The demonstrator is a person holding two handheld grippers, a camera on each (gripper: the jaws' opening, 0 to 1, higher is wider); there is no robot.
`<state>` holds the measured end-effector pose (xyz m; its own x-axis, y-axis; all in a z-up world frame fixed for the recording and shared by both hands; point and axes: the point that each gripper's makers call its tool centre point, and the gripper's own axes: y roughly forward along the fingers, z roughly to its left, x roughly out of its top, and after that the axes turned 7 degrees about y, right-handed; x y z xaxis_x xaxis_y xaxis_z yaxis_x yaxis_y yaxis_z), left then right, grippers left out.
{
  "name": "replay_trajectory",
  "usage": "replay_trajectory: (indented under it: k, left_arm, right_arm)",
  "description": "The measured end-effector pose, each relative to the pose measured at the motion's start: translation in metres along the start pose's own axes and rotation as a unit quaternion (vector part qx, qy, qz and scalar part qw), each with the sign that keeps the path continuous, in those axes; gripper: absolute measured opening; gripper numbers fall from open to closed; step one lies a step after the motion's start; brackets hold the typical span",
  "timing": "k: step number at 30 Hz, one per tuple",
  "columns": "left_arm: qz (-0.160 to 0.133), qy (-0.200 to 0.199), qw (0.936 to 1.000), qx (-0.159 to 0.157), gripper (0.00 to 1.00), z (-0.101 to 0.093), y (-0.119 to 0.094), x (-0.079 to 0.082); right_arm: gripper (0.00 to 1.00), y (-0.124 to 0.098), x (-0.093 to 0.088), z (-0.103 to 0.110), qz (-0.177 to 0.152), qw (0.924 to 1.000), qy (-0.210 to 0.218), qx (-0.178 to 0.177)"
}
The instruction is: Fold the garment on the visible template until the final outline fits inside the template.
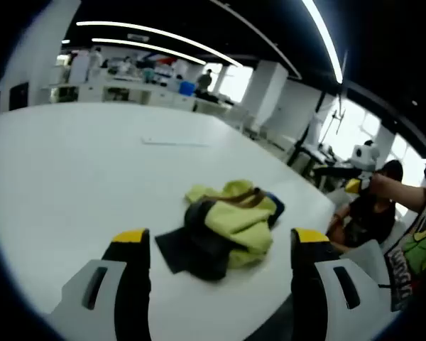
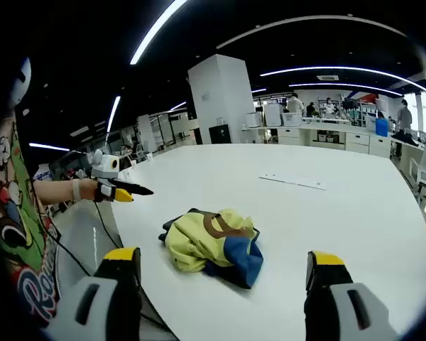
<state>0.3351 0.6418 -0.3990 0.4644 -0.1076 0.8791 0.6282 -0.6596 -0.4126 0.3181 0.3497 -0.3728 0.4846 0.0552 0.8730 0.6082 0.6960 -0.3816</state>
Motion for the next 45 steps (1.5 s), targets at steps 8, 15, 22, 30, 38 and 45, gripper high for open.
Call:
replay_trajectory:
  k: [8, 15, 22, 30, 38, 45]
  left_arm:
    - [-0.003, 0.006, 0.9999, -0.008, 0.77, 0.005, 0.007, 0.006]
    - [-0.014, 0.015, 0.9986, -0.048, 0.75, 0.010, 0.022, 0.000]
    - [-0.015, 0.014, 0.9969, -0.076, 0.72, 0.012, 0.032, -0.008]
    - [-0.015, 0.011, 0.9954, -0.093, 0.72, 0.014, 0.032, -0.015]
    - [-0.027, -0.006, 0.9961, -0.083, 0.70, 0.021, 0.028, -0.024]
    - [-0.037, -0.016, 0.9969, -0.067, 0.67, 0.021, 0.018, -0.031]
  right_arm:
    - [0.96, 0.011, 0.000, -0.004, -0.008, 0.9998, 0.003, -0.017]
    - [0.95, 0.003, -0.010, 0.004, 0.002, 0.9987, -0.002, -0.051]
    - [0.94, -0.002, -0.012, 0.011, -0.005, 0.9964, 0.006, -0.084]
    - [0.95, -0.003, -0.018, 0.022, 0.006, 0.9950, 0.002, -0.100]
    - [0.94, 0.006, -0.015, 0.026, 0.001, 0.9956, 0.011, -0.093]
    - [0.93, 0.013, -0.013, 0.021, 0.004, 0.9967, 0.009, -0.081]
